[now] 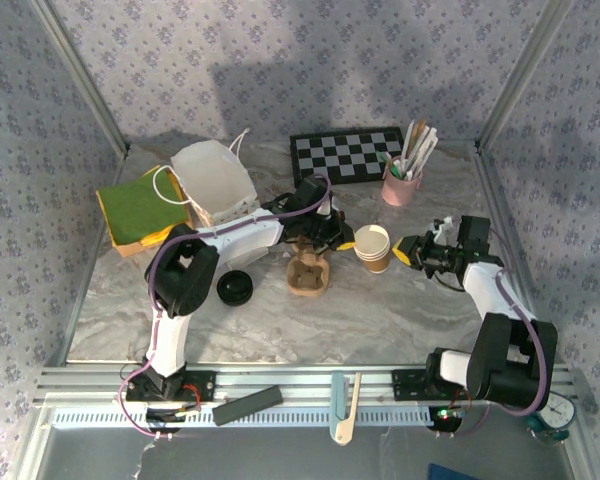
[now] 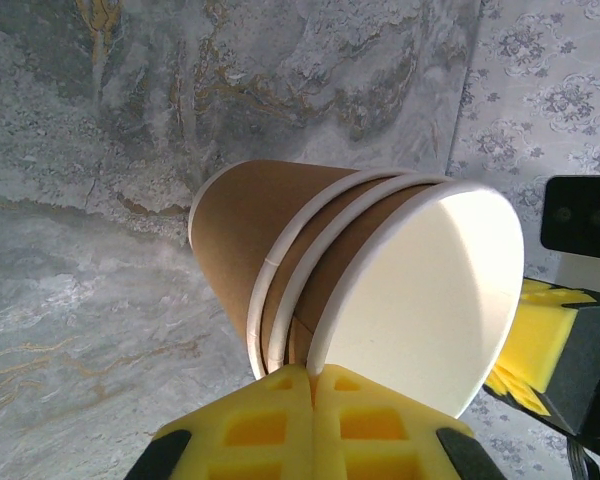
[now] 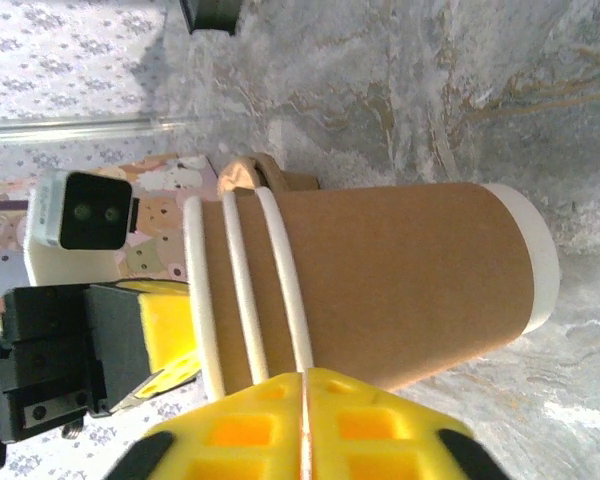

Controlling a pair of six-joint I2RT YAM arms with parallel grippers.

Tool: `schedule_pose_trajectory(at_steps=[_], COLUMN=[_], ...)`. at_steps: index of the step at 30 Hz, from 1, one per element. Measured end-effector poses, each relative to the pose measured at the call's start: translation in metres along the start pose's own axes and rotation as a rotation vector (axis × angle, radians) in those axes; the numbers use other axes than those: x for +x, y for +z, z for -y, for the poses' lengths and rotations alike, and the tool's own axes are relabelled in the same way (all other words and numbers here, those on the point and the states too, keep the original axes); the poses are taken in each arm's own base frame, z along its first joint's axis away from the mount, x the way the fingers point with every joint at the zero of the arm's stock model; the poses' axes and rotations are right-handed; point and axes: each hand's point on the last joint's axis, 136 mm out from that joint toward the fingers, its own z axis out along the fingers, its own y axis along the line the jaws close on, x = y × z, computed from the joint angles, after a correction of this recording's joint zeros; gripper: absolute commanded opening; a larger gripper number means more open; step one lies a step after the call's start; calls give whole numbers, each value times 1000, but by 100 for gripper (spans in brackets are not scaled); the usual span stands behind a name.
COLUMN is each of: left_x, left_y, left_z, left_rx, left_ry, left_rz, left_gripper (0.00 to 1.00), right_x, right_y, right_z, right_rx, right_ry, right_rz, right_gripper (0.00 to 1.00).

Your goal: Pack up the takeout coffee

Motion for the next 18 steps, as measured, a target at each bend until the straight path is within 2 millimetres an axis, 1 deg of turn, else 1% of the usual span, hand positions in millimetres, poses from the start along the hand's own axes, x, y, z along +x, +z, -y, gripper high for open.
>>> schedule_pose_trajectory(at_steps=[6, 14, 18], left_x=[0, 0, 1], left_y=[0, 0, 0], left_z=[0, 0, 0], left_rx=[0, 0, 0], left_ry=[0, 0, 1], left_rz=[0, 0, -2], left_gripper=[0, 0, 0], right_x=[-2, -1, 0], right_y=[-3, 1, 4], right_z=[-7, -14, -15], right_rx=[-19, -37, -39], right_ry=[-5, -11, -9], right_rz=[16, 11, 1], right_gripper=[0, 0, 0])
